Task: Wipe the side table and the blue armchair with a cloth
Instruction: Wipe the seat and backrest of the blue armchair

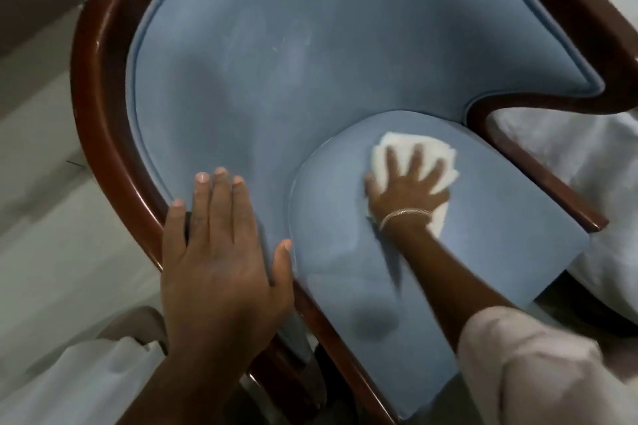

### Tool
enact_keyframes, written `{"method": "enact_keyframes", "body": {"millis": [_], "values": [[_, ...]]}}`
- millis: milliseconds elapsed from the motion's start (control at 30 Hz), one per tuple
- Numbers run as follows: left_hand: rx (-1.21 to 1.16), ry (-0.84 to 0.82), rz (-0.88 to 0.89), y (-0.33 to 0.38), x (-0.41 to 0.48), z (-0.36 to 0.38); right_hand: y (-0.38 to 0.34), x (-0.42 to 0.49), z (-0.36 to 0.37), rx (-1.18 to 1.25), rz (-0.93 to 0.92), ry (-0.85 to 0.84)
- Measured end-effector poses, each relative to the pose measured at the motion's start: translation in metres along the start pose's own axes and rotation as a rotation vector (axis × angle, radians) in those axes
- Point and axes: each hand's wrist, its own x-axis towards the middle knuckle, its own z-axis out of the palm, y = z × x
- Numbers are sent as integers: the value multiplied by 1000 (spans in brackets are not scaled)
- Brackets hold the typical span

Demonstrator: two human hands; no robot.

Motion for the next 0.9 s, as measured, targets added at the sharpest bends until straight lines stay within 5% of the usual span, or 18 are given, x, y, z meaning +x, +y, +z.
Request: {"method": "enact_keyframes", "body": {"millis": [100, 167, 300, 400, 467, 533, 633, 767, 900], "values": [[-18, 37, -11, 1, 1, -4, -5, -88, 25, -197, -599, -52], [-60, 80, 21, 0, -1, -5, 40, -138, 33, -215, -790, -18], [-115, 123, -2, -40, 37, -15, 144, -133, 0, -297, -553, 26], [-110, 141, 39, -95, 112, -29, 141, -90, -41, -76, 74, -1], [-140, 128, 150, -123, 169, -40, 87, -69, -65, 253, 319, 74], [-148, 118, 285, -137, 224, -51, 11, -51, -87, 612, 268, 183], [-106, 129, 440, -136, 277, -61, -116, -57, -106, 1031, 6, 0], [-89, 158, 649, -116, 321, -69, -205, -83, -93, 1001, -383, -64], [-143, 74, 901, -116, 355, -77, -169, -96, -91, 918, -261, -288]]}}
